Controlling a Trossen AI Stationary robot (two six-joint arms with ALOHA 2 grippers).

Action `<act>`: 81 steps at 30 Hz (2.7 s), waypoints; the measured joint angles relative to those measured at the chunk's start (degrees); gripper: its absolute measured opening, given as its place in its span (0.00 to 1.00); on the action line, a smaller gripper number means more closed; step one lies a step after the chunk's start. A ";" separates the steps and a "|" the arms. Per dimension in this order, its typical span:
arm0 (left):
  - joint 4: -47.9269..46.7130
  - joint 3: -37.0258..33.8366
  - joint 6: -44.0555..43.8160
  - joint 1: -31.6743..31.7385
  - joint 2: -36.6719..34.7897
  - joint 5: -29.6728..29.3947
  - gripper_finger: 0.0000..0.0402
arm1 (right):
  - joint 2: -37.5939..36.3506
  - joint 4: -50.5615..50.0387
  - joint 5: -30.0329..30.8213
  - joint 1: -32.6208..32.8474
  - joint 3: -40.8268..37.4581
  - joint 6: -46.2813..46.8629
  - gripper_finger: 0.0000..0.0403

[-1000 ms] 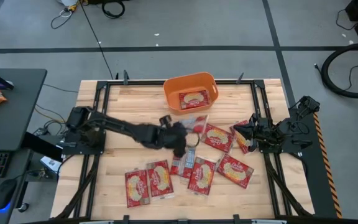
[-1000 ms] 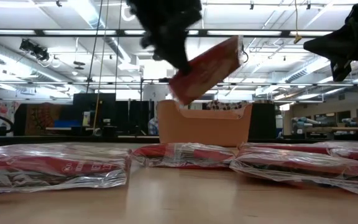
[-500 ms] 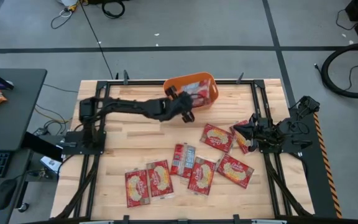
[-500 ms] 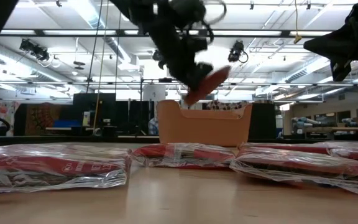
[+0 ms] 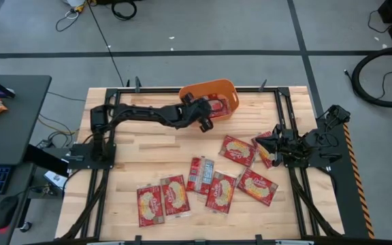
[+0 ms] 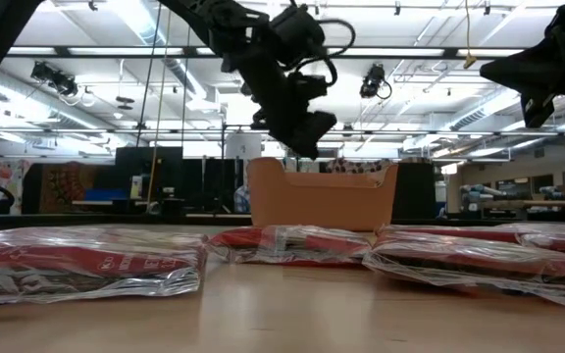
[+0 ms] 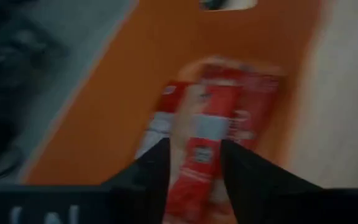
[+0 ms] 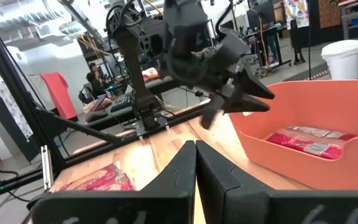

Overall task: Sort popcorn bags into baskets
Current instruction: Move the popcorn bag, then stack the popcorn bag on top of the stacked popcorn bag into the bin

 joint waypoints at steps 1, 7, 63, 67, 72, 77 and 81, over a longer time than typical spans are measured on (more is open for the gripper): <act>1.32 0.00 1.36 -0.39 -0.16 3.78 0.40 | 0.00 -0.06 0.00 -0.02 0.00 0.00 0.04; 7.50 0.09 7.97 -5.03 0.61 15.57 0.41 | 0.00 -0.04 -0.20 -0.01 0.00 0.02 0.04; -47.71 -5.29 -50.75 -42.78 3.32 48.65 0.40 | 0.00 -0.13 -0.22 -0.02 -0.01 0.00 0.04; -54.17 -6.42 -49.47 -41.82 3.15 36.99 0.40 | 0.00 -0.13 -0.22 0.00 -0.02 0.00 0.04; -64.58 -6.36 -54.42 -39.24 3.46 18.36 0.40 | 0.00 -0.13 -0.22 0.00 -0.01 0.00 0.04; -70.04 -2.99 -51.74 -37.54 3.44 16.47 0.40 | 0.00 -0.13 -0.23 -0.01 -0.01 0.00 0.04; -72.69 0.87 -50.54 -36.98 3.42 16.65 0.40 | 0.00 -0.13 -0.24 0.00 -0.02 0.00 0.04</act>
